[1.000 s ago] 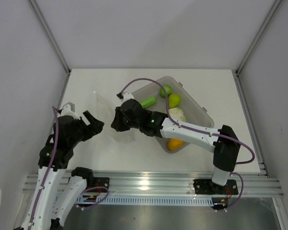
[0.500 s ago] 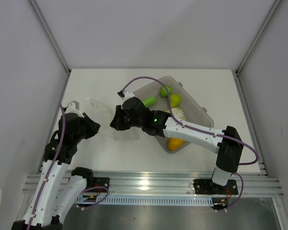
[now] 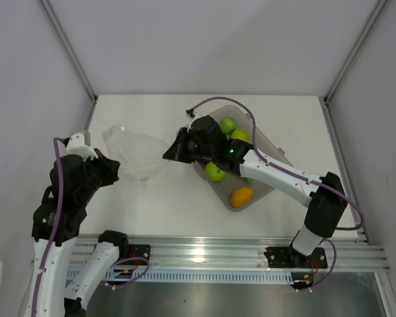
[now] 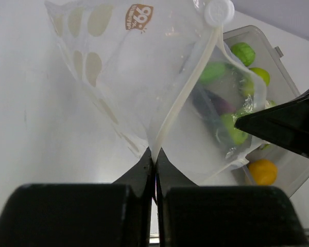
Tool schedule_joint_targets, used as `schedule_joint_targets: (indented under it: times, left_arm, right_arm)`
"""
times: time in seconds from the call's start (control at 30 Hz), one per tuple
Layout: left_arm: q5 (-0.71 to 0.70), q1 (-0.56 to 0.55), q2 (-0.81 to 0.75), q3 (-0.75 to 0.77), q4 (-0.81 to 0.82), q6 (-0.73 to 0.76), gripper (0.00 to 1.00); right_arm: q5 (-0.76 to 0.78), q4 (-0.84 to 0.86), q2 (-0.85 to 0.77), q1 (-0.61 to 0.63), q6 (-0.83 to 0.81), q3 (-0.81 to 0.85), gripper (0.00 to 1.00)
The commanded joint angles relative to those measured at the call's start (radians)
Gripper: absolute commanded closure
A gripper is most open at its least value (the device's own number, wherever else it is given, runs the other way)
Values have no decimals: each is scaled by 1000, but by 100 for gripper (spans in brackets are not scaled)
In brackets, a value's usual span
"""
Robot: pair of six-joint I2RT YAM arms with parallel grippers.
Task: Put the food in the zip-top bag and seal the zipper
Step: Open the zipper of the food storage bag.
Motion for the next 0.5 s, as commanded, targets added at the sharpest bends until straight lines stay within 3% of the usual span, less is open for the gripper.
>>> schedule_joint_targets:
  times: [0.0,0.27,0.47]
  left_arm:
    - [-77,-4,67,82,-128,111,99]
    - [49,-4,109,-40,-87,120,99]
    - [46,-5,167,-39,-110,116,99]
  right_arm:
    - [-34,-51,14,-9,34,12,100]
    - [-57,-79,115,29,11,-16,100]
    - [-132,-39,162,35,28,-36,100]
